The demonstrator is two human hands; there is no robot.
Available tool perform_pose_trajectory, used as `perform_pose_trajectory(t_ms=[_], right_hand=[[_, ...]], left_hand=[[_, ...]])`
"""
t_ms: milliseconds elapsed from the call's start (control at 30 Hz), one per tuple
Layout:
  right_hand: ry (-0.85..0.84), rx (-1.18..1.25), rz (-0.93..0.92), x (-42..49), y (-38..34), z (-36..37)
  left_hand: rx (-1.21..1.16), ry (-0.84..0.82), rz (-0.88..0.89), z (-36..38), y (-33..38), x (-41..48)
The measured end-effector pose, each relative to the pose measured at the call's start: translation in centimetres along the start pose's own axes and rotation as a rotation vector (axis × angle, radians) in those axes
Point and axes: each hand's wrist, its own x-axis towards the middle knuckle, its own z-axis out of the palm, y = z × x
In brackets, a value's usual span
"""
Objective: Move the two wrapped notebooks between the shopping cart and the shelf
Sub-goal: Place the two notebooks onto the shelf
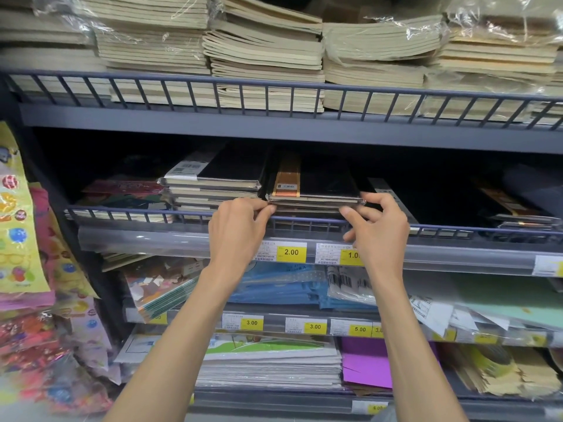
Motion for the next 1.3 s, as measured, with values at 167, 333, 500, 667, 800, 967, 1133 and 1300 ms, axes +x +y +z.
perform_pose_trajectory(t_ms=[167, 333, 500, 667, 800, 967, 1133, 1300], right_hand=[[-0.003, -0.04, -0.009, 0.1, 0.4, 0.3], [-0.029, -0.067, -0.009, 0.3, 0.4, -0.1], [-0.06, -0.126, -0.022, 0.3, 0.4, -0.2], [-0.059, -0.117, -0.017, -0.1, 0.5, 0.0], [-0.039, -0.124, -0.033, -0.4, 0.7, 0.2], [-0.041, -0.173, -0.061, 0.0, 0.8, -0.1], [-0.049, -0.218, -0.095, 0.6, 0.5, -0.4], [-0.032, -0.221, -0.103, 0.3, 0.8, -0.1]], left_hand=[[0.041, 0.015, 0.053, 0.3, -0.2, -0.2], [0.064, -0.009, 0.004, -0.4, 0.0, -0.2], [0.151, -0.092, -0.058, -1.0, 0.6, 0.8], [0.12, -0.066, -0.097, -0.4, 0.5, 0.7], [0.092, -0.076, -0.081, -0.4, 0.2, 0.8], [0.061, -0.074, -0.076, -0.3, -0.2, 0.9], [0.059, -0.082, -0.058, -0.3, -0.1, 0.8], [0.029, -0.078, -0.063, -0.3, -0.2, 0.6]])
